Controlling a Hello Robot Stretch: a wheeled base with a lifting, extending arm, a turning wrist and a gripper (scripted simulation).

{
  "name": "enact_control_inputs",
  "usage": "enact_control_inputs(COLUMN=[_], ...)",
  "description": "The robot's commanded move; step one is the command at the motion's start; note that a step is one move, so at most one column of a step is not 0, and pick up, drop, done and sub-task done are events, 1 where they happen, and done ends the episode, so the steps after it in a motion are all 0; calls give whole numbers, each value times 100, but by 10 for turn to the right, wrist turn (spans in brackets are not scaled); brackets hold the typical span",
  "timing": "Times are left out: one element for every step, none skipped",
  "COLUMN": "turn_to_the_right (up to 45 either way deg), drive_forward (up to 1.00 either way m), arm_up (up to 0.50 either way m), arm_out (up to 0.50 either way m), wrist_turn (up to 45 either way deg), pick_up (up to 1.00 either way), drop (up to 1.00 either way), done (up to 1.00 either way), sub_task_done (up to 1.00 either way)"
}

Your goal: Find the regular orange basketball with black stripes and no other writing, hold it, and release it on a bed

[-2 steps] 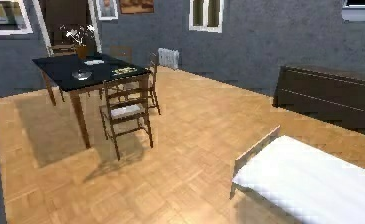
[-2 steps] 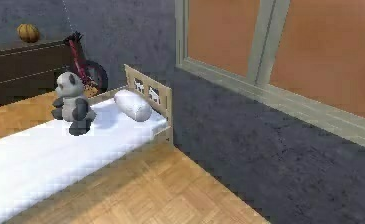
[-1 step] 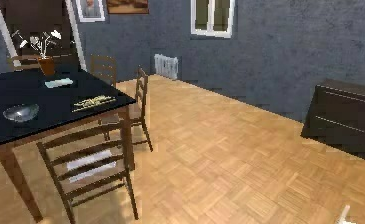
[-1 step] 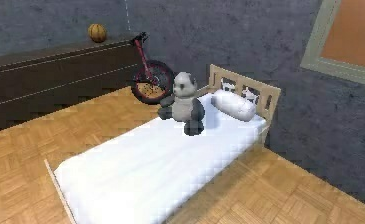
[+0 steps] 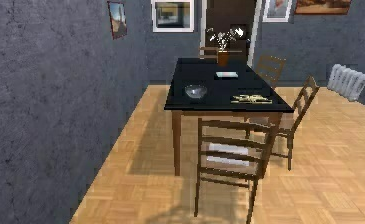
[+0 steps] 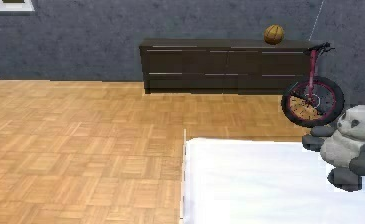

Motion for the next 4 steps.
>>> enact_control_inputs(turn_to_the_right=[0,420,0,450], drive_forward=[5,0,50,0], arm_up=[0,0,0,0], arm_out=[0,0,0,0], wrist_turn=[0,0,0,0], pick_up=[0,0,0,0], drop=[0,0,0,0], done=[0,0,0,0], sub_task_done=[0,0,0,0])
